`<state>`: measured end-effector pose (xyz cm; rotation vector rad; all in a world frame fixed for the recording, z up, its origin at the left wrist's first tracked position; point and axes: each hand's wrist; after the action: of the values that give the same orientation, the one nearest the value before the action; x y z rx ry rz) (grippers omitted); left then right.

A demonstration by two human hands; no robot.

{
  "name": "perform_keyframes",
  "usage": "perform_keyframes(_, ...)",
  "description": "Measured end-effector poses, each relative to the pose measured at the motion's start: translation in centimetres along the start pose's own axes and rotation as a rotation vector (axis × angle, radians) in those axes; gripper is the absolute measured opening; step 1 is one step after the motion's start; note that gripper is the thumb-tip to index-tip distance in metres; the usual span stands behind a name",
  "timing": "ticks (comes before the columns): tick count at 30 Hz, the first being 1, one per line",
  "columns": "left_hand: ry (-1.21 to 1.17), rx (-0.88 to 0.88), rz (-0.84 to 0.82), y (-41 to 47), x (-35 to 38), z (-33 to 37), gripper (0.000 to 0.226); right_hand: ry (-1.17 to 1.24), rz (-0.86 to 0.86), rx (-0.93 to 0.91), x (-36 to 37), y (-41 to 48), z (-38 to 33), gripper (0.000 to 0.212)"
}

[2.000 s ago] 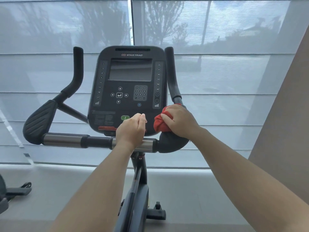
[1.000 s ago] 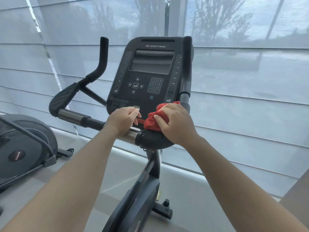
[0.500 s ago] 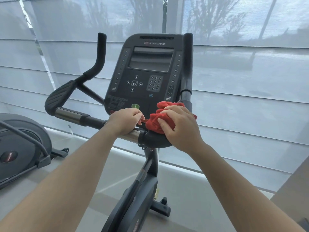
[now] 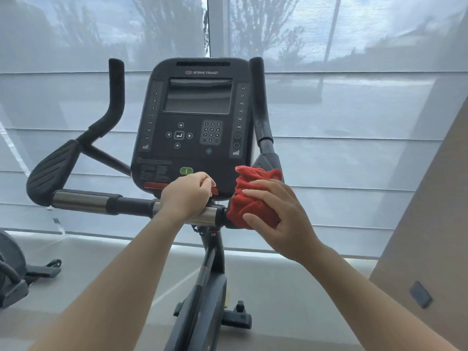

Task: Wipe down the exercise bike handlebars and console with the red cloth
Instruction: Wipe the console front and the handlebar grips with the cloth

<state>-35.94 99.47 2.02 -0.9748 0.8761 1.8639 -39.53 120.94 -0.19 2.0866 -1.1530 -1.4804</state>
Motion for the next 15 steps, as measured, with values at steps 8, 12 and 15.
perform_keyframes(8, -0.020, 0.012, 0.073, 0.4, 0.5, -0.2, 0.025, -0.050, 0.113, -0.052, 1.9, 0.5, 0.3, 0.026)
perform_keyframes(12, -0.102, 0.081, 0.092, 0.6, 0.4, 0.2, 0.018, 0.041, 0.154, -0.015, 0.6, 2.0, 1.8, 0.015)
perform_keyframes(15, -0.120, 0.122, 0.106, 0.9, 0.1, 0.4, 0.014, 0.097, 0.197, 0.054, 0.3, 2.5, 2.3, 0.011)
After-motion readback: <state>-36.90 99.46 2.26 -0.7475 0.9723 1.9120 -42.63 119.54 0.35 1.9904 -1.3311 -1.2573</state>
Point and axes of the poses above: each hand's wrist, its own y-axis towards the middle knuckle, its own x-axis out of the palm, z = x × y, and after that the axes turned 7 degrees about -z, right-handed
